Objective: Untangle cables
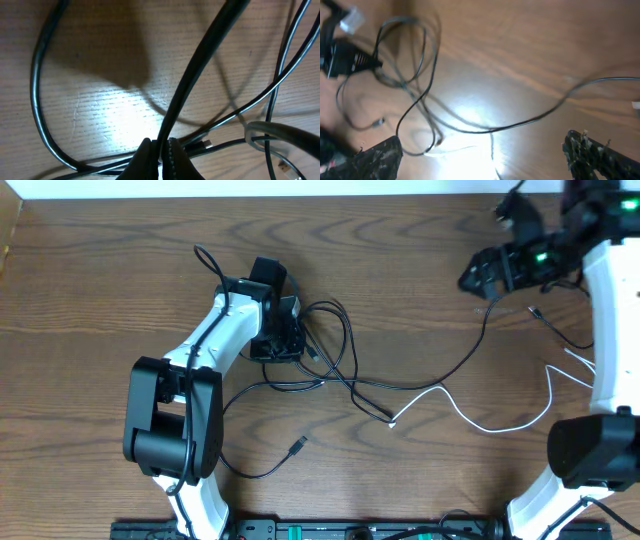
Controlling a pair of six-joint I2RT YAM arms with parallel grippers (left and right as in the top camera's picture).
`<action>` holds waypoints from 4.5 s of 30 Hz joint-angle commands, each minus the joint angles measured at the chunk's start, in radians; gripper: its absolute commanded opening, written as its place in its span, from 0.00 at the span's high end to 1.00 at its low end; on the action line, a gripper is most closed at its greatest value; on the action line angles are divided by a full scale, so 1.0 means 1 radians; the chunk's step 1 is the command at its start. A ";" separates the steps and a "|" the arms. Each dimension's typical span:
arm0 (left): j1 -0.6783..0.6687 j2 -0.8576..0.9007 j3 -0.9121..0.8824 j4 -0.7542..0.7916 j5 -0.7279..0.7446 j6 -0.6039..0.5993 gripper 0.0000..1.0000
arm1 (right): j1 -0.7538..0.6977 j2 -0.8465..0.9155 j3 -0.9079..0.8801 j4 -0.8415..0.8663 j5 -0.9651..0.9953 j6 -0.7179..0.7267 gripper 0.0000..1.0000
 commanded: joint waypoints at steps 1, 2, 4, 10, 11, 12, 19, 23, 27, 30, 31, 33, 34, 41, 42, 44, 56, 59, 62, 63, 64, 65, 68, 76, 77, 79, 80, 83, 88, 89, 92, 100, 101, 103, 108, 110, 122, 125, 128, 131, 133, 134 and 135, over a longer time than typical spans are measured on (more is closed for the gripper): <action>0.029 -0.023 0.005 0.016 0.037 0.014 0.93 | 0.042 0.018 -0.071 0.008 -0.026 -0.042 0.01; 0.038 -0.023 0.008 0.024 0.055 0.014 0.93 | 0.058 0.018 -0.097 0.011 -0.031 -0.057 0.01; 0.060 -0.023 0.015 0.043 0.099 0.014 0.93 | 0.085 0.018 -0.134 0.009 -0.055 -0.105 0.01; 0.113 -0.023 0.020 0.090 0.225 0.014 0.93 | 0.162 0.019 -0.248 0.038 -0.064 -0.261 0.01; 0.117 -0.023 0.020 0.091 0.229 0.014 0.93 | 0.173 0.019 -0.266 0.050 -0.063 -0.279 0.01; 0.119 -0.023 0.020 0.091 0.230 0.014 0.93 | 0.183 0.019 -0.286 0.064 -0.063 -0.292 0.01; 0.119 -0.023 0.020 0.091 0.230 0.014 0.93 | 0.250 0.020 -0.453 0.165 -0.116 -0.435 0.01; 0.119 -0.023 0.020 0.091 0.230 0.014 0.93 | 0.269 0.020 -0.552 0.211 -0.116 -0.489 0.01; 0.119 -0.023 0.020 0.091 0.230 0.014 0.93 | 0.269 0.020 -0.628 0.232 -0.132 -0.536 0.01; 0.119 -0.023 0.020 0.091 0.230 0.014 0.93 | 0.269 0.020 -0.684 0.253 -0.163 -0.561 0.01; 0.119 -0.023 0.020 0.091 0.230 0.014 0.93 | 0.269 0.020 -0.703 0.264 -0.173 -0.561 0.01; 0.119 -0.023 0.020 0.091 0.230 0.014 0.93 | 0.269 0.020 -0.740 0.283 -0.187 -0.560 0.04; 0.119 -0.023 0.020 0.091 0.230 0.014 0.93 | 0.269 0.020 -0.761 0.294 -0.195 -0.560 0.07; 0.119 -0.023 0.020 0.092 0.229 0.014 0.93 | 0.267 0.020 -0.834 0.302 -0.211 -0.550 0.57; 0.119 -0.023 0.020 0.092 0.229 0.014 0.93 | 0.266 0.020 -0.834 0.303 -0.211 -0.543 0.68; 0.119 -0.023 0.020 0.092 0.229 0.014 0.93 | 0.260 0.020 -0.829 0.311 -0.212 -0.521 0.99; 0.119 -0.023 0.020 0.092 0.229 0.014 0.93 | -0.002 0.019 -0.313 0.175 -0.216 -0.101 0.99; 0.119 -0.023 0.020 0.092 0.229 0.014 0.92 | -0.089 0.019 -0.156 0.171 -0.185 0.037 0.99; 0.119 -0.023 0.020 0.092 0.225 0.014 0.93 | -0.176 0.019 -0.036 0.200 -0.053 0.204 0.99; 0.119 -0.023 0.020 0.092 0.221 0.014 0.92 | -0.202 0.019 -0.006 0.213 0.008 0.260 0.99; 0.119 -0.023 0.020 0.092 0.217 0.014 0.93 | -0.223 0.019 0.014 0.225 0.064 0.304 0.99; 0.119 -0.023 0.020 0.091 0.210 0.014 0.93 | -0.252 0.019 0.039 0.249 0.160 0.372 0.99; 0.119 -0.023 0.020 0.092 0.194 0.014 0.93 | -0.323 0.019 0.075 0.324 0.381 0.501 0.99; 0.119 -0.023 0.020 0.089 0.134 0.013 0.93 | -0.457 0.020 0.079 0.467 0.454 0.528 0.99; 0.119 -0.023 0.020 0.091 0.130 0.013 0.93 | -0.459 0.020 0.079 0.455 0.403 0.489 0.99; 0.119 -0.023 0.020 0.097 0.124 0.013 0.93 | -0.450 0.020 0.073 0.397 0.290 0.405 0.99; 0.119 -0.023 0.020 0.101 0.124 0.013 0.93 | -0.443 0.020 0.069 0.365 0.264 0.386 0.99; 0.119 -0.023 0.020 0.106 0.124 0.010 0.93 | -0.412 0.020 0.059 0.261 0.222 0.357 0.95; 0.119 -0.023 0.020 0.106 0.123 0.009 0.93 | -0.338 0.020 0.050 0.087 0.188 0.306 0.60; 0.119 -0.023 0.020 0.107 0.123 0.009 0.92 | -0.328 0.019 0.050 0.069 0.188 0.306 0.57; 0.119 -0.023 0.020 0.107 0.123 0.009 0.92 | -0.308 0.010 0.050 0.022 0.188 0.307 0.53; 0.119 -0.023 0.020 0.109 0.124 0.009 0.92 | -0.260 -0.027 0.040 -0.106 0.193 0.319 0.46; 0.119 -0.023 0.020 0.110 0.124 0.009 0.93 | -0.250 -0.027 0.024 -0.111 0.195 0.320 0.43; 0.119 -0.023 0.020 0.111 0.124 0.009 0.93 | -0.232 -0.027 -0.016 -0.112 0.201 0.331 0.41; 0.119 -0.023 0.020 0.111 0.123 0.009 0.93 | -0.181 -0.027 -0.276 -0.030 0.283 0.386 0.40; 0.119 -0.023 0.020 0.111 0.124 0.010 0.93 | -0.178 -0.027 -0.351 0.021 0.297 0.385 0.40; 0.119 -0.023 0.020 0.111 0.124 0.010 0.93 | -0.178 -0.027 -0.550 0.250 0.382 0.386 0.13; 0.119 -0.023 0.020 0.111 0.124 0.010 0.93 | -0.178 -0.027 -0.550 0.249 0.435 0.390 0.10; 0.119 -0.023 0.020 0.114 0.123 0.010 0.93 | -0.182 -0.027 -0.543 0.253 0.458 0.390 0.05; 0.119 -0.023 0.020 0.119 0.122 0.010 0.93 | -0.182 -0.027 -0.529 0.246 0.458 0.390 0.01; 0.119 -0.023 0.020 0.118 0.116 0.010 0.92 | -0.182 -0.027 -0.511 0.229 0.458 0.390 0.01; 0.119 -0.023 0.019 0.118 0.116 0.010 0.93 | -0.182 -0.028 -0.499 0.216 0.458 0.390 0.01; 0.119 -0.023 0.019 0.118 0.116 0.010 0.92 | -0.182 -0.028 -0.486 0.201 0.458 0.390 0.01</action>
